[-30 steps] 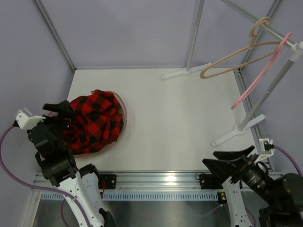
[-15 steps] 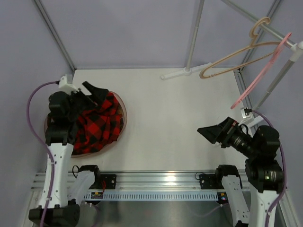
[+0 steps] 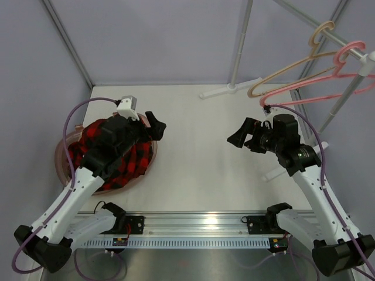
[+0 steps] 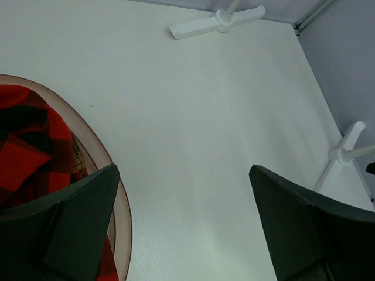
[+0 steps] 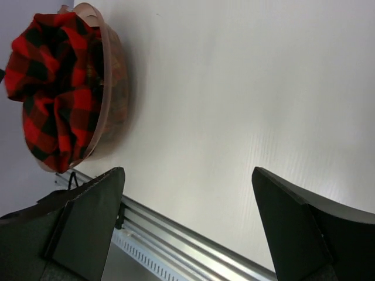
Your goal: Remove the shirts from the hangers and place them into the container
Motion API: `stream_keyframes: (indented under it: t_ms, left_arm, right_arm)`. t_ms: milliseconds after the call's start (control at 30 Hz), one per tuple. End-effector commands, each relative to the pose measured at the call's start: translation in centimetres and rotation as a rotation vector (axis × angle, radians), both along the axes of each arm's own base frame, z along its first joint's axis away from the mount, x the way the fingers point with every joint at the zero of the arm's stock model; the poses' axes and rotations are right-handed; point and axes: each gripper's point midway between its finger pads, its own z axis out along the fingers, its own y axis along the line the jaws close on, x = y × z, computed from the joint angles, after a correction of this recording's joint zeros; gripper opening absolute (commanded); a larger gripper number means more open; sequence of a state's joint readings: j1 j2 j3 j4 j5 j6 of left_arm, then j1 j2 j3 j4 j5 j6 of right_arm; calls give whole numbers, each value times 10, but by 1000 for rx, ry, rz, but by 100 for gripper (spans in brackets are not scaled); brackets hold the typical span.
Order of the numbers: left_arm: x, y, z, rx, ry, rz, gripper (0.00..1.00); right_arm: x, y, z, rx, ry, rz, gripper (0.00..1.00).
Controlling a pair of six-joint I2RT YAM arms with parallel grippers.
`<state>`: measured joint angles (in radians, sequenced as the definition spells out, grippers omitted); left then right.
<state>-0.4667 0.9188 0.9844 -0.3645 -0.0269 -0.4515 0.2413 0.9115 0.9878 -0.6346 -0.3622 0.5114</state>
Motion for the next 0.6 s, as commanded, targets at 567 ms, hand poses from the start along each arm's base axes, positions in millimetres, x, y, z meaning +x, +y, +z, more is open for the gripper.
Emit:
stream_keyframes:
  t_ms: [567]
  left_arm:
    - [-26,25,-29,124,-175,319,99]
  right_arm:
    - [13,12,-60,-323,-268,-160,99]
